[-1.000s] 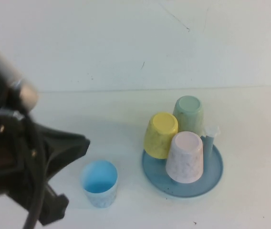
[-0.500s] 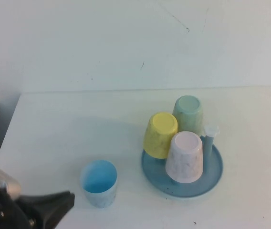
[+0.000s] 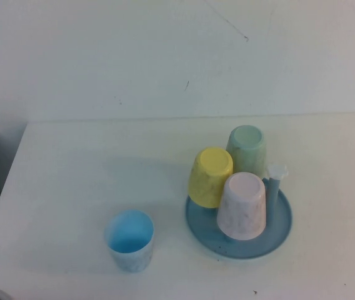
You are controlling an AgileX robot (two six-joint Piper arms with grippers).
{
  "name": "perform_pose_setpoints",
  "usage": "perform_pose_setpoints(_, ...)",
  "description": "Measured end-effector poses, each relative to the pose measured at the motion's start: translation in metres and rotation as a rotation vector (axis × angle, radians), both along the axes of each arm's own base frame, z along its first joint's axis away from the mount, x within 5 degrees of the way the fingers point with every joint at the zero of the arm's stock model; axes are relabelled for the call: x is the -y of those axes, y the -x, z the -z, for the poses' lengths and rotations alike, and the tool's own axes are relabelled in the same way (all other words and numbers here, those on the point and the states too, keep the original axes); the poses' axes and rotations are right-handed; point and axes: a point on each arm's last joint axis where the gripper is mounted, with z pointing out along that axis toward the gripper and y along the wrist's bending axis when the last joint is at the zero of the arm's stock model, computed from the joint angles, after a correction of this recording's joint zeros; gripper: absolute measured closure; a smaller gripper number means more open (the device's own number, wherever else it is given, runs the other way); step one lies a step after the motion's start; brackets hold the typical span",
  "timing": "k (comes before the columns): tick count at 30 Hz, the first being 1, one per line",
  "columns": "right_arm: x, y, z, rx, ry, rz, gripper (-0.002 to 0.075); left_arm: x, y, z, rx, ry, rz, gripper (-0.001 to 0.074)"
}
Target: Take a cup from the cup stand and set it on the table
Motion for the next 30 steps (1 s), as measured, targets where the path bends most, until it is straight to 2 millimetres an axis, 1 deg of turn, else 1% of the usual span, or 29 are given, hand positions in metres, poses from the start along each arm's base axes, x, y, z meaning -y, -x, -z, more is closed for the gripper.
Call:
perform_pose_setpoints(4,-0.001,0.001,0.001,-0.011,0.006,-0.018,0.0727,-0.002,0.007,0.010,-0.069,-0.002,-0.003,0.0736)
perform_pose_setpoints(6,0.000,-0.001,0.002,-0.035,-0.007,0.005,0.0727,-0.002,0.009,0.013,-0.095,0.002,-0.006,0.0736)
perform_pose_setpoints(9,0.006,-0.005,0.004,-0.026,0.003,0.078,0.0727,-0.002,0.010,0.014,-0.116,0.003,-0.003,0.0736)
perform_pose_setpoints(16,0.011,-0.007,0.002,0.082,0.104,0.161,0.0727,-0.002,0.011,0.014,-0.126,0.005,-0.003,0.0736)
perform_pose_setpoints(21,0.016,-0.010,0.004,0.110,0.153,0.224,0.0727,-0.002,0.011,0.014,-0.129,0.006,-0.004,0.0736)
perform_pose_setpoints(24,0.022,-0.012,0.015,0.083,0.149,0.303,0.0727,-0.002,0.011,0.014,-0.130,0.007,-0.005,0.0736)
perform_pose_setpoints(26,0.027,-0.010,0.024,0.031,0.135,0.373,0.0727,-0.002,0.011,0.014,-0.130,0.007,-0.005,0.0736)
perform_pose_setpoints(28,0.035,-0.007,0.039,-0.071,0.116,0.460,0.0727,-0.002,0.011,0.014,-0.130,0.007,-0.005,0.0736)
perform_pose_setpoints(30,0.043,-0.005,0.053,-0.180,0.057,0.558,0.0727,-0.002,0.011,0.014,-0.131,0.009,-0.006,0.0736)
